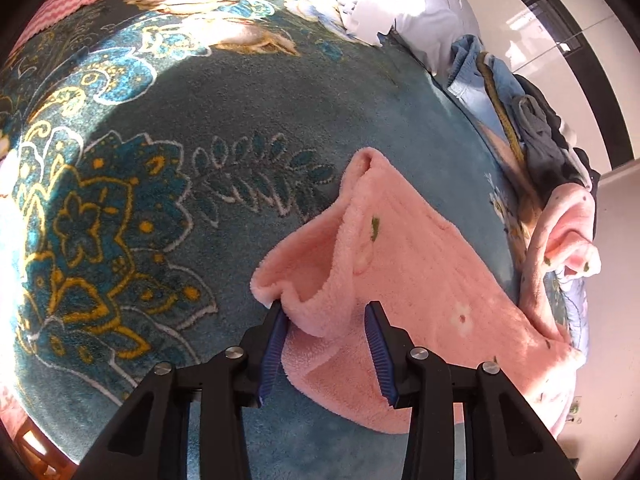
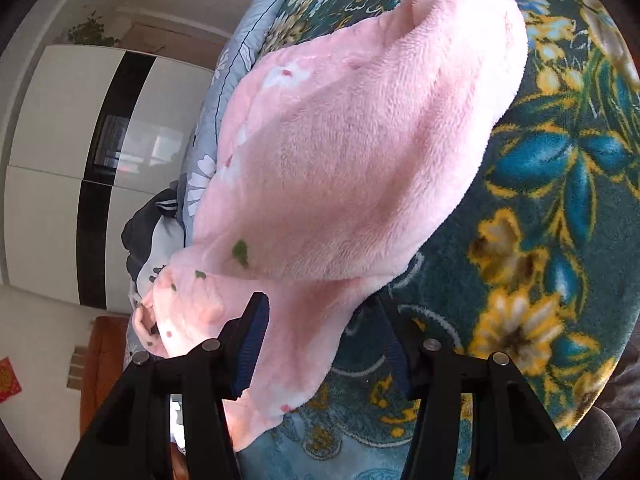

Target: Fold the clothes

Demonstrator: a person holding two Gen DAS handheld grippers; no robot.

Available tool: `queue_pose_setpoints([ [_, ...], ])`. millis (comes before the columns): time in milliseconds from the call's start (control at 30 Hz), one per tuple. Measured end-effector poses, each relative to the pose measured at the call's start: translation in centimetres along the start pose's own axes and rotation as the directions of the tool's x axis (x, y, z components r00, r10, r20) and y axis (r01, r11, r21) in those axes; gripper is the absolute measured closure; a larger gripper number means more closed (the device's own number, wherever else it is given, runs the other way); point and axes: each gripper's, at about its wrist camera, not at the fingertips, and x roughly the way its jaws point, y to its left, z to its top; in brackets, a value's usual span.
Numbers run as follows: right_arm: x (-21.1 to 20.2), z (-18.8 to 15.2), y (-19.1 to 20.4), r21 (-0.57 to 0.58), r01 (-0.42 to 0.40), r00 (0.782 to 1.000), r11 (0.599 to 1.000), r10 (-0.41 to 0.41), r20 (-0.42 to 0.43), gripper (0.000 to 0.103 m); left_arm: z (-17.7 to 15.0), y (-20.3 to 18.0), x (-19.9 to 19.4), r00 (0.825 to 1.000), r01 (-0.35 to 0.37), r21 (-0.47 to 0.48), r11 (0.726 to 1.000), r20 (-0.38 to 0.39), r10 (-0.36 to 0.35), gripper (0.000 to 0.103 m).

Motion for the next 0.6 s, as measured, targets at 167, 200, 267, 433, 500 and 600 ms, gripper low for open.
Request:
queue_pose_setpoints([
  [167,0.2,1.1,0.1,0.036,0.008,0.999,0.999,-0.009,0.044,0.055,0.9,0.6,0.1,1.0,0.005,-0.021,1.0,0.011,-0.005,0.093],
  [200,0.1,1.4,0.3,0.032,0.008,0.999,0.999,-0.009,0.043,0.064,1.3,1.0,0.0,1.0,0.014,-0.037,0.999,0.016,-0.013,0.095],
  [267,0.0,2.0,0.8,0.02,0.013,0.999,1.0,-0.014,0.04,0.092,2.0,1.2,-0.6,0.999,0.03,-0.05,0.998,0.038,-0.028,0.096],
  [433,-3.1,3.2,3.7,-0.096,-0.014,0.995,0.995,0.023,0.092,0.096,3.9,0.3,-4.8,0.986,0.08,-0.02,0.997,0.151,-0.076,0.096],
  [500,-5.0,3.4,4.7,-0.143,-0.035,0.991,0.989,0.053,0.119,0.096,4.2,-0.4,-6.9,0.977,0.103,0.003,0.995,0.185,-0.102,0.096],
  [600,-8.5,3.8,4.0,-0.169,-0.049,0.984,0.984,0.076,0.159,0.097,4.0,-0.8,-9.8,0.967,0.113,0.059,0.992,0.224,-0.124,0.096],
])
